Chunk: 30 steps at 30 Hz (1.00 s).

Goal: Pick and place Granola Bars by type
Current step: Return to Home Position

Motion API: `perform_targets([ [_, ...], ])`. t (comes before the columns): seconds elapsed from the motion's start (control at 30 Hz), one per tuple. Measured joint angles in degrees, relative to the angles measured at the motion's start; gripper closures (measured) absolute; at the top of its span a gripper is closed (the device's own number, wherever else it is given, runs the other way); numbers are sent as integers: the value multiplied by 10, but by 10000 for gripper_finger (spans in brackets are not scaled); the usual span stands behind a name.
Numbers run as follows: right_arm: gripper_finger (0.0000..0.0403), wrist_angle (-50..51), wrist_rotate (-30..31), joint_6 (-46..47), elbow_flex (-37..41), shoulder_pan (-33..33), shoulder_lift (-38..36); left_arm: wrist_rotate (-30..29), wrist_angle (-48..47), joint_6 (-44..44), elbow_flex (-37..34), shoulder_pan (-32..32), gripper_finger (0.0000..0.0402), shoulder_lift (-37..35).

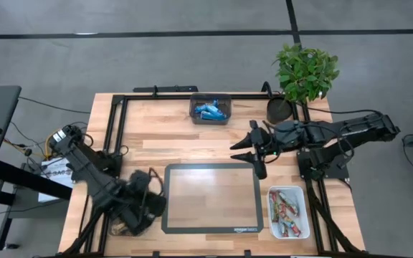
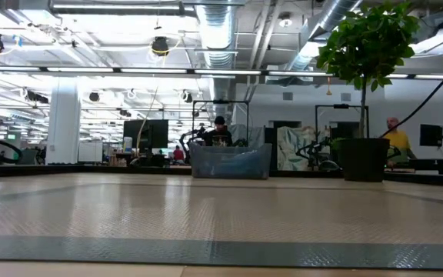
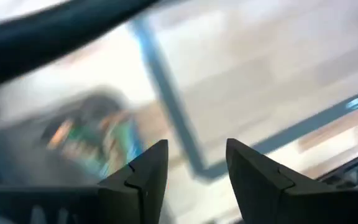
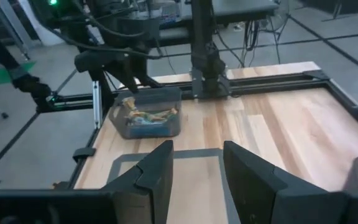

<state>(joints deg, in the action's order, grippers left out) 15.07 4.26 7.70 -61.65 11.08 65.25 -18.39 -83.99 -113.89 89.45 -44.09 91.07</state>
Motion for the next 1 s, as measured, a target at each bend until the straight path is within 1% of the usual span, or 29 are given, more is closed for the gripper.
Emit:
perform_targets([
  [0.07, 271, 18, 0, -7, 0, 0, -17, -28, 30, 57, 0, 29, 252, 0],
  [0.2, 271, 83, 0, -5, 4, 2, -67, -29, 124, 231, 0, 99, 263, 0],
  [0.27, 271, 85, 1, 12, 31, 5, -101, -30, 176, 321, 0, 133, 268, 0],
  [0.33, 271, 52, 2, 36, 75, 10, -142, -34, 225, 399, 0, 161, 272, 0],
  [0.43, 271, -29, 3, 85, 162, 24, -211, -36, 290, 496, 0, 197, 277, 0],
  [0.5, 271, -101, 9, 112, 225, 41, -256, -33, 321, 548, 0, 217, 280, 0],
  [0.6, 271, -206, 19, 122, 303, 70, -325, -13, 347, 596, 0, 243, 283, 0],
  [0.67, 271, -245, 26, 127, 340, 88, -358, 5, 352, 610, 0, 258, 285, 0],
  [0.73, 271, -246, 56, 134, 369, 108, -385, 15, 352, 615, 0, 271, 286, 0],
  [0.9, 270, -258, 152, 121, 426, 164, -448, 37, 351, 634, 0, 295, 286, 0],
  [1.0, 269, -274, 160, 99, 454, 189, -473, 45, 351, 638, 0, 305, 286, 0],
])
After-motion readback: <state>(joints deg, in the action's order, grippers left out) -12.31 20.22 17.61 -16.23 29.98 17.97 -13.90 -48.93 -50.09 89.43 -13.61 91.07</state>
